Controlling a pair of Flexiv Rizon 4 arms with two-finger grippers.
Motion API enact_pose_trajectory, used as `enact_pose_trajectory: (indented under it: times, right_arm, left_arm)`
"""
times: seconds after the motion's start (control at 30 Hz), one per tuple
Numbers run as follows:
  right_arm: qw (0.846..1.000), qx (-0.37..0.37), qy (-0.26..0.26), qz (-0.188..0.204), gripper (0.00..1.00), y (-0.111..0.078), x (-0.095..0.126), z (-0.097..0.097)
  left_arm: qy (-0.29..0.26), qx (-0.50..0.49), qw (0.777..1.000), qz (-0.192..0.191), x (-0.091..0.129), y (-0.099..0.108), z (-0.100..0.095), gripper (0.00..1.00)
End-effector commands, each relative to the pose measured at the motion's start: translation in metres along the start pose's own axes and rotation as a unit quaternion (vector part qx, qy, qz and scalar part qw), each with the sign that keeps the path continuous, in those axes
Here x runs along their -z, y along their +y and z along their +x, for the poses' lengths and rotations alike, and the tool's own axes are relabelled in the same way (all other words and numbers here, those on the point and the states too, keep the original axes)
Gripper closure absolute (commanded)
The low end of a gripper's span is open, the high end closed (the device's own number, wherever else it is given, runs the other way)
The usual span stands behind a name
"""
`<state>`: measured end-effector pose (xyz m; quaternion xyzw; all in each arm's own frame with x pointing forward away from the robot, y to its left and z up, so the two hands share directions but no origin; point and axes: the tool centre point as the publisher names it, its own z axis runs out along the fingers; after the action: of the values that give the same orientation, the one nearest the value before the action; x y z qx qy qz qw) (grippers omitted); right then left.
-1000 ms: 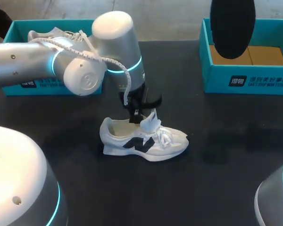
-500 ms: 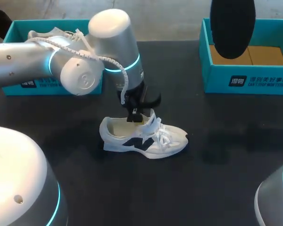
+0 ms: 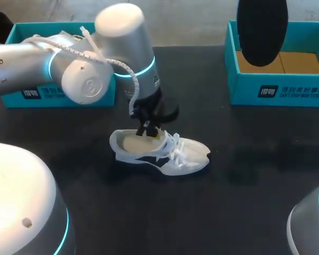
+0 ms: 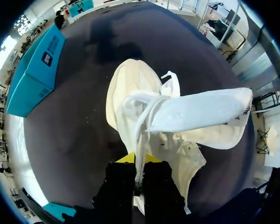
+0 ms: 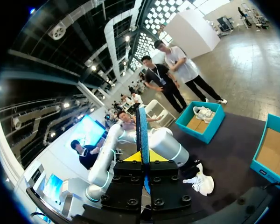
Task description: Take the shoe out of the shoebox, open the shoe tongue, remove and reinsert the insole, then place the shoe into the shoebox
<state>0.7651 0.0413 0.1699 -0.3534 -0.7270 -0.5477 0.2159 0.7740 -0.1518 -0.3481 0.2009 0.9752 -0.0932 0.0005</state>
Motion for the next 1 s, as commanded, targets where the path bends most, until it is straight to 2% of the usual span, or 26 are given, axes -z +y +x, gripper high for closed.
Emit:
enact_pose_trajectory:
  times: [0.03,0.3,0.53,0.73,0.83,1.0]
  right_arm:
    - [1.000,-0.001,-0.002,0.002,1.00,0.002,-0.001,0.000]
    - [1.000,-0.001,-0.002,0.002,1.00,0.002,-0.001,0.000]
    - [1.000,-0.001,-0.002,0.002,1.00,0.002,-0.001,0.000]
    - [1.000,-0.001,-0.002,0.002,1.00,0.002,-0.001,0.000]
    - [1.000,-0.001,-0.002,0.002,1.00,0.002,-0.001,0.000]
    - [1.000,-0.001,-0.002,0.002,1.00,0.002,-0.001,0.000]
  left_arm:
    - [0.002,-0.028,1.000,0.004,0.008,0.007,0.008,1.00]
    - [0.008,-0.123,0.992,0.002,0.019,0.012,0.020,1.00]
    - [-0.003,-0.236,0.972,-0.016,0.029,0.015,0.032,1.00]
    - [-0.001,-0.336,0.941,-0.035,0.034,0.018,0.045,1.00]
    - [0.002,-0.393,0.919,-0.046,0.038,0.021,0.053,1.00]
    - [0.007,-0.452,0.890,-0.056,0.047,0.025,0.057,1.00]
